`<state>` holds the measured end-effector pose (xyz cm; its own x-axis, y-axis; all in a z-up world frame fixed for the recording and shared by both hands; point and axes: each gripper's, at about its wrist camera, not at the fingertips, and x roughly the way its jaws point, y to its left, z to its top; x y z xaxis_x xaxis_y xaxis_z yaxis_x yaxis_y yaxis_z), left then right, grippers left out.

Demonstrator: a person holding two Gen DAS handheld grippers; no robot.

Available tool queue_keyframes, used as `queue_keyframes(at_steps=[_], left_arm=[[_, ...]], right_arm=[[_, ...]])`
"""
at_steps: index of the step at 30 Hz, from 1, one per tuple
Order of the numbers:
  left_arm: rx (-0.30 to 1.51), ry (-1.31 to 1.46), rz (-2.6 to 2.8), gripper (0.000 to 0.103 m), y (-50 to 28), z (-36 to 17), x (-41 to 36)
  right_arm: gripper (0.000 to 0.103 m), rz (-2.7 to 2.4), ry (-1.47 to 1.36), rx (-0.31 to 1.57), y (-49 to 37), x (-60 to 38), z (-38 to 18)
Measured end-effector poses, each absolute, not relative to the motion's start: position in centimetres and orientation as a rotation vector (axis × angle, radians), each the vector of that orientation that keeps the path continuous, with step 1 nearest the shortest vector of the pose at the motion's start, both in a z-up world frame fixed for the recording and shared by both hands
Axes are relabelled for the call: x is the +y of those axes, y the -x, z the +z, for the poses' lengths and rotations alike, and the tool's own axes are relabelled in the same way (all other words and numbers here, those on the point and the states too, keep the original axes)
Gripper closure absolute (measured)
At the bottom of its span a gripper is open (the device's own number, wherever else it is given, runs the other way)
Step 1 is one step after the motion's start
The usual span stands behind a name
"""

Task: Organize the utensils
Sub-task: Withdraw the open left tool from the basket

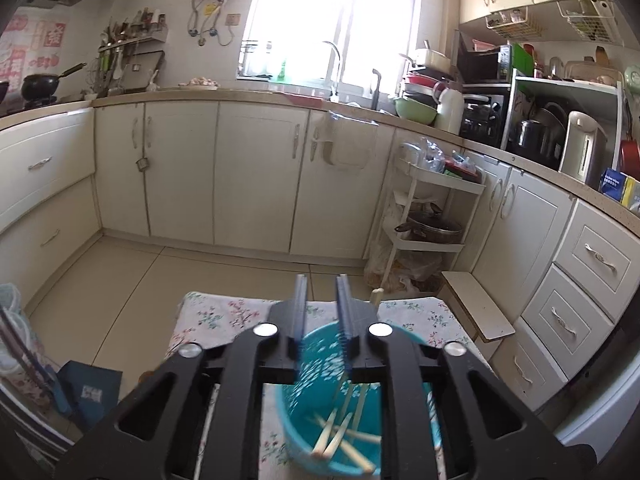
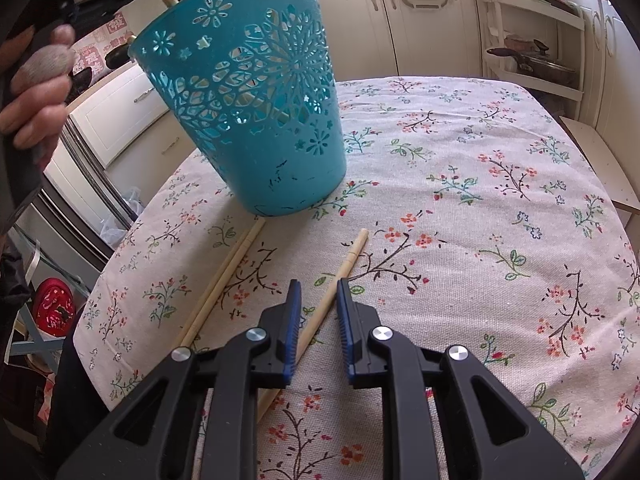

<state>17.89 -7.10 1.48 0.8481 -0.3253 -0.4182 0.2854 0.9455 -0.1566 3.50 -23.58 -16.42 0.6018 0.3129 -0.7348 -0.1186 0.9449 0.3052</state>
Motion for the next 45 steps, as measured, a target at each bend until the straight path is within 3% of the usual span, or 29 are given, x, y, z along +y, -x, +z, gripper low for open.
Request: queue_keyframes(at_steps=[2,11,18,26,34,45], left_arm=[[0.443,0.106,-0.287,0.065,-16.4,1.4,-5.5],[0.549,0.183,-0.155,0.051,-10.4,-2.6,0.9],[0.667,0.263,-0.139,0.049,-7.7,-6.4,3.7],[0.627,0.265,-0.187,0.046,-5.4,-5.1,4.2],[0.631,0.297,-0.183,0.046,-4.4,-5.1,5.7],[0.649,0.304,-0.198,0.046,-4.4,-5.3,5.7]], right_arm=[[0.080,0.252,-0.221,0.891,-3.5,-23.4,-16.3],[0.079,0.234,-0.172,0.891,-3.3,-22.7,-16.2],[0.078,0.178,-0.168,0.897,-3.4,-21.9,-16.0],[0.078,0.109,-0.091,0.916,-4.0,-20.7,-15.7],[0.089,0.221,0.015,0.983,-3.9,-21.3,-15.5],[0.083,0.175,-0.026,0.975,-3.4,-21.2,-15.7]])
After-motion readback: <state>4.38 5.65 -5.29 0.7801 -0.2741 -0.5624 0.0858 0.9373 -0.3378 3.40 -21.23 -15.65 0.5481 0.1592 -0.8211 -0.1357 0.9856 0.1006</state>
